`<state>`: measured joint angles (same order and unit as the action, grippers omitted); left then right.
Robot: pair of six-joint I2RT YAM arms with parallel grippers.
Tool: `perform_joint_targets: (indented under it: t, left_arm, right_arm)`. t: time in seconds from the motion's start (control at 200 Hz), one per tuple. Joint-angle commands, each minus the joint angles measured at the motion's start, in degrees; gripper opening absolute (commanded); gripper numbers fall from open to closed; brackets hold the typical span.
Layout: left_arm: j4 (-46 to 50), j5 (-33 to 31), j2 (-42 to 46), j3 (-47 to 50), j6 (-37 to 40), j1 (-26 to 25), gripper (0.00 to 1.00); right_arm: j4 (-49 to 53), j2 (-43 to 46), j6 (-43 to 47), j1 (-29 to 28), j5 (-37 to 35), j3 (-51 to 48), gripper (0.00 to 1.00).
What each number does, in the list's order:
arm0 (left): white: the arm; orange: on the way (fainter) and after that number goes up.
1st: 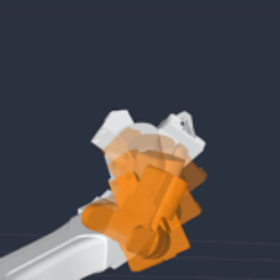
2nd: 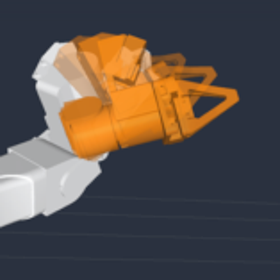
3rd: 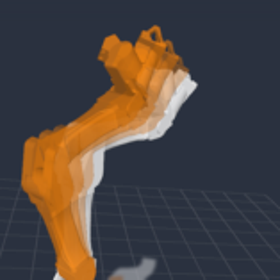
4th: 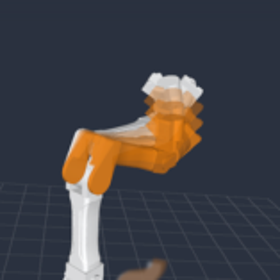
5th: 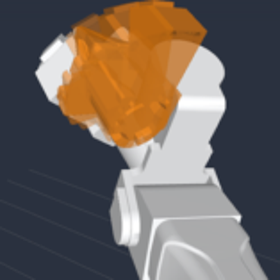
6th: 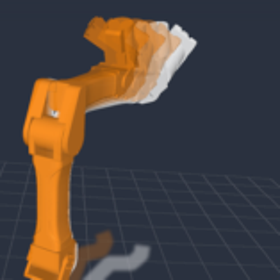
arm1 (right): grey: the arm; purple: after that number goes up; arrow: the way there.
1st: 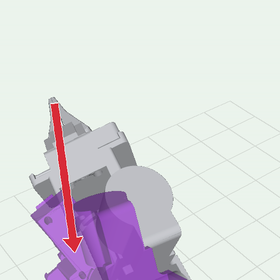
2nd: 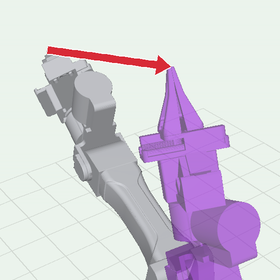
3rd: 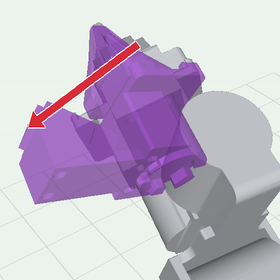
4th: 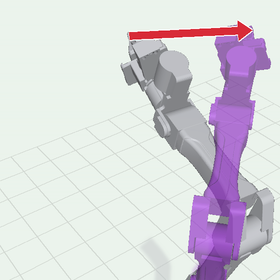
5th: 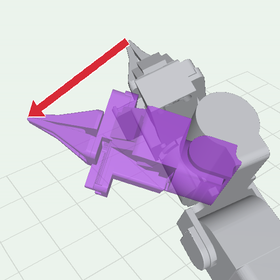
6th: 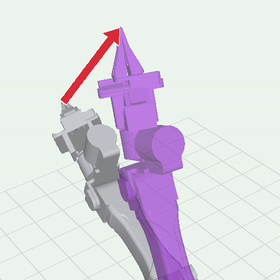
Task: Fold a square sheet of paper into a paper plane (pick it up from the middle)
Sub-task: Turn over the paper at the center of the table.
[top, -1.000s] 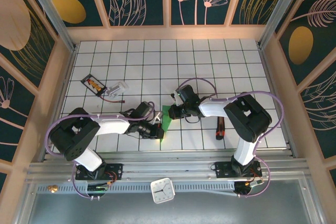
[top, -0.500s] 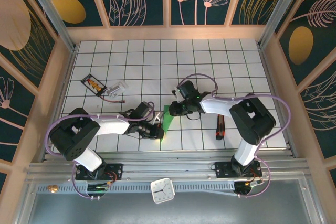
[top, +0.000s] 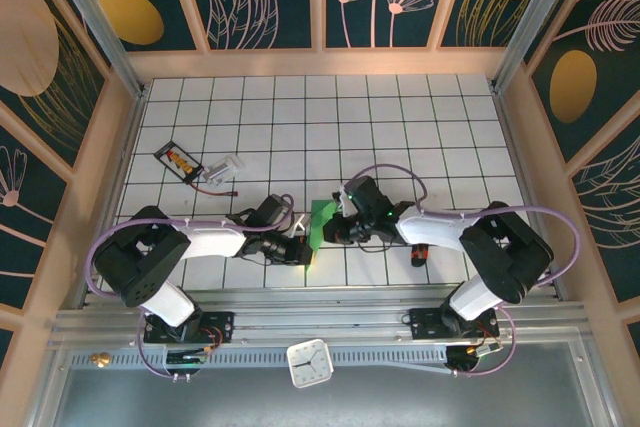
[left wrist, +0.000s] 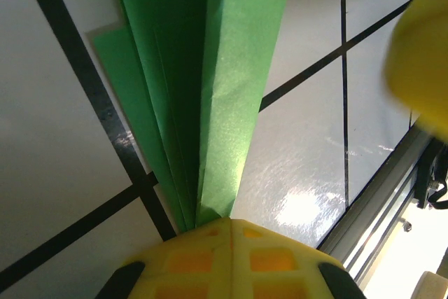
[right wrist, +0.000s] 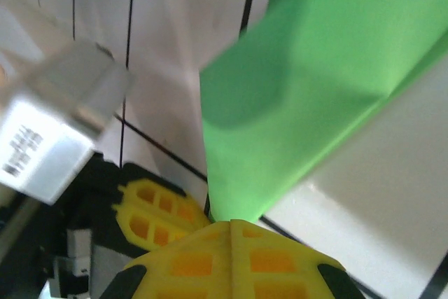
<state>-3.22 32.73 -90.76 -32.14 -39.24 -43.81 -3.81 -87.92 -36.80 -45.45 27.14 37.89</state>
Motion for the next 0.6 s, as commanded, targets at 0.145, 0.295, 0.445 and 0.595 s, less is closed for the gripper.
perform_joint_targets:
  t: [0.145, 0.295, 0.445, 0.595]
  left_arm:
    - [7.4, -5.1, -2.1, 2.8, 0.0, 0.1, 0.0]
    - [7.4, -5.1, -2.0, 2.9, 0.1, 0.0, 0.0]
    - [7.6, -5.0, -2.0, 2.7, 0.3, 0.1, 0.0]
    - [7.7, -5.0, -2.1, 2.6, 0.4, 0.0, 0.0]
  right_arm:
    - [-7.7, -3.2, -5.8, -3.7, 1.0, -1.2, 0.0]
    - [-7.8, -4.4, -5.8, -4.0, 0.9, -0.9, 0.0]
    - [-8.4, -5.7, -6.0, -4.6, 0.9, -0.6, 0.0]
    - [-8.6, -7.2, -5.7, -4.6, 0.7, -0.5, 0.0]
